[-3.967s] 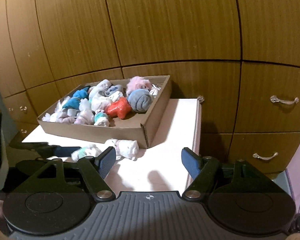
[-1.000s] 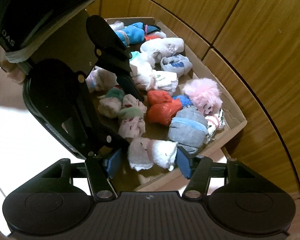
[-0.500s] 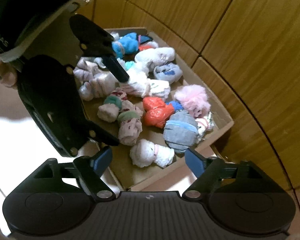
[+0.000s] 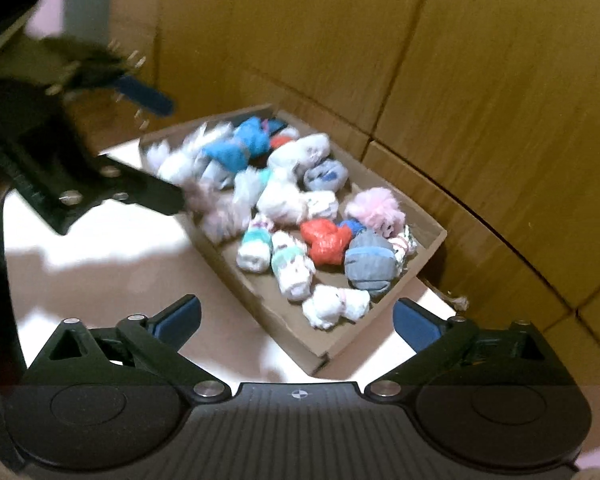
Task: Organize objects
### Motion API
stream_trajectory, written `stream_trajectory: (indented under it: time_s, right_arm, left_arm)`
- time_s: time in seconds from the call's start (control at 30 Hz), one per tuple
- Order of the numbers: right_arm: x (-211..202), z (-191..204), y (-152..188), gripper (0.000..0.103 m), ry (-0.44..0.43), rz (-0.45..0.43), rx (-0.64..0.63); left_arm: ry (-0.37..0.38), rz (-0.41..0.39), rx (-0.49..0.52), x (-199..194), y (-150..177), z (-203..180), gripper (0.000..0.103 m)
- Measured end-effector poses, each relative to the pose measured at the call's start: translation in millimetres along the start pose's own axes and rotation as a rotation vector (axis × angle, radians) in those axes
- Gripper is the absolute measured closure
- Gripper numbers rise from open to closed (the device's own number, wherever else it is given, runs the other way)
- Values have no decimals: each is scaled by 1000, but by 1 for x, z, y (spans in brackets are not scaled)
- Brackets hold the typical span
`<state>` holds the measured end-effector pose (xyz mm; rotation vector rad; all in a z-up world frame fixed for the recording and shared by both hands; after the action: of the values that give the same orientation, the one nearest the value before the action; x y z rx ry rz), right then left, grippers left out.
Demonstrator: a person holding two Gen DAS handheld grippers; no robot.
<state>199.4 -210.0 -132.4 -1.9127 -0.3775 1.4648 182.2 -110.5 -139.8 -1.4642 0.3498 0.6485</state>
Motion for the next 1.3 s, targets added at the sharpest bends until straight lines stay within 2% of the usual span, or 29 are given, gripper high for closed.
stream_trajectory:
  time_s: [0.2, 0.33, 0.6, 0.87, 1.1, 1.3]
  right_arm:
    - [10, 19, 4, 1, 85, -46, 213]
    - [20, 39, 1, 1, 91, -67, 341]
    - [26, 69, -9, 1, 91, -129, 490]
    - [23, 78, -11, 1, 73, -147, 505]
    - [26, 76, -2, 1, 63, -137, 530]
    - [26, 72, 3, 1, 64, -136, 545]
  left_arm:
    - [-127, -54, -132, -26, 16, 27, 1]
    - [-139, -74, -225, -35, 19, 45, 1]
    - [-228, -106, -236, -40, 19, 57, 1]
    - [-205, -113, -241, -45, 19, 58, 1]
    - [-148, -146, -279, -47, 19, 59, 1]
    - [-167, -106, -282, -41, 20, 59, 1]
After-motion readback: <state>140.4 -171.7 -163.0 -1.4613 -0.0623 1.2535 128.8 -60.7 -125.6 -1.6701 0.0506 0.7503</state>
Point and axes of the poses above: each gripper's, at about its wrist camera, not at the fingertips, and x roughly the way its jaws point, z to its left, y to its underside, the point moved 4 cm from there along x, roughly the way its jaws point, and after that the axes turned 4 degrees about -y, right-handed, at the moved point
